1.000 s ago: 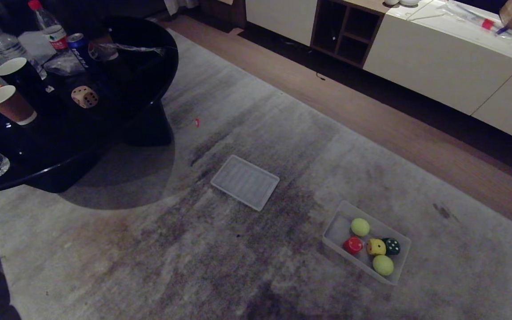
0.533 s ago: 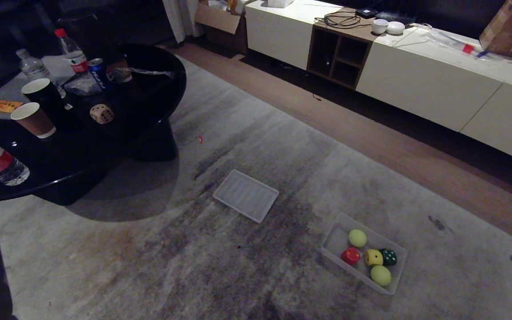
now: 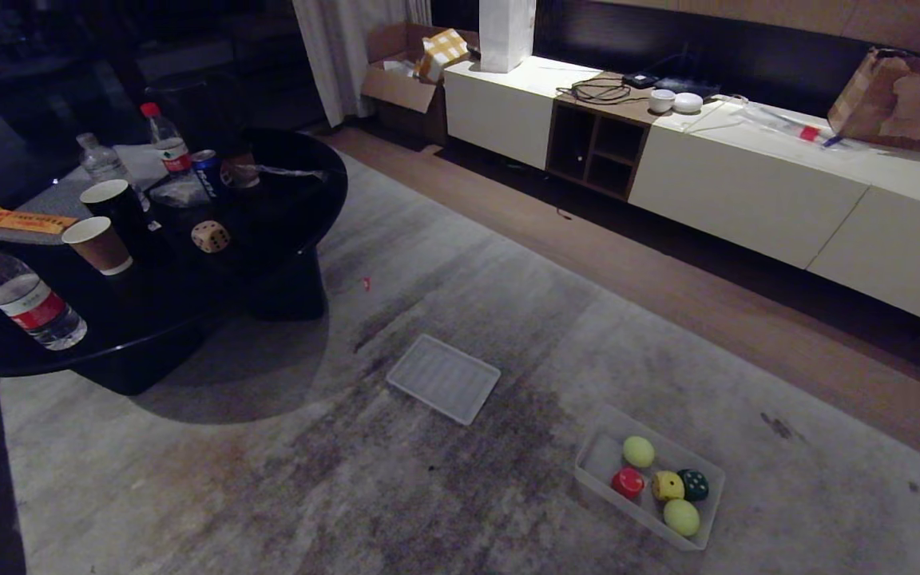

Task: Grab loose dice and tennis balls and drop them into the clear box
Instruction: Pick up toys out of the box

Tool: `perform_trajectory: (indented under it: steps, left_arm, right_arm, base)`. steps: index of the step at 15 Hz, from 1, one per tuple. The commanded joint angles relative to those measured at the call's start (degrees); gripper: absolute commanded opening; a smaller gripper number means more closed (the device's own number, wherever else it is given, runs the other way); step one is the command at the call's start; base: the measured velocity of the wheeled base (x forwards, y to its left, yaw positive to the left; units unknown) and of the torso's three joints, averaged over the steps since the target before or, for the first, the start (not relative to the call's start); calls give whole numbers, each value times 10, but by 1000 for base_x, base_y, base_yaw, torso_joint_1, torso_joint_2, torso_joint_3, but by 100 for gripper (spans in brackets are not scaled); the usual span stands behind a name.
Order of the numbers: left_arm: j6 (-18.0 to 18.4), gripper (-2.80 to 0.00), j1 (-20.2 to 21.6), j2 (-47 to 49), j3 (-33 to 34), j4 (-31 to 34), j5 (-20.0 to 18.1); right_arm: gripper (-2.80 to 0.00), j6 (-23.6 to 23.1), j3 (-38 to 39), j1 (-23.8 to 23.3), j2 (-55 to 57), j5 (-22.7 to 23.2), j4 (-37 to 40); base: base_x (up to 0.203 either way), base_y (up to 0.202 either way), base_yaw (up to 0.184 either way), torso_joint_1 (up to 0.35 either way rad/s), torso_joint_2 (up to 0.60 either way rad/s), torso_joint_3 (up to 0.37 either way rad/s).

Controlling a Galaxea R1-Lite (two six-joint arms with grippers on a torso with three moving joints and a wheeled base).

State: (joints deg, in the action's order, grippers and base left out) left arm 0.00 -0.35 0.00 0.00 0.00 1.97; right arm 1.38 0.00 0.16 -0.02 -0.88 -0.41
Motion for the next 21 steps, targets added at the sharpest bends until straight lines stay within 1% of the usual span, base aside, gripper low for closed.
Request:
perform_trajectory:
  steps: [1, 13, 16, 21]
  left_arm:
    - [0, -280, 0, 1, 1, 0, 0]
    - [4, -280, 0, 1, 1, 0, -1]
    - [14, -280, 0, 1, 1, -1, -3]
    - [16, -280, 0, 1, 1, -1, -3]
  right_arm:
    - [-280, 1, 2, 0, 1, 0, 0]
    - [-280, 1, 2, 0, 1, 0, 0]
    - [-280, 1, 2, 0, 1, 0, 0]
    - [-280, 1, 2, 0, 1, -1, 1]
  base:
    - [0, 0, 0, -2, 7, 203]
    - [0, 0, 0, 3, 2, 197]
    - [0, 0, 0, 5, 1, 44]
    - [0, 0, 0, 0, 0, 0]
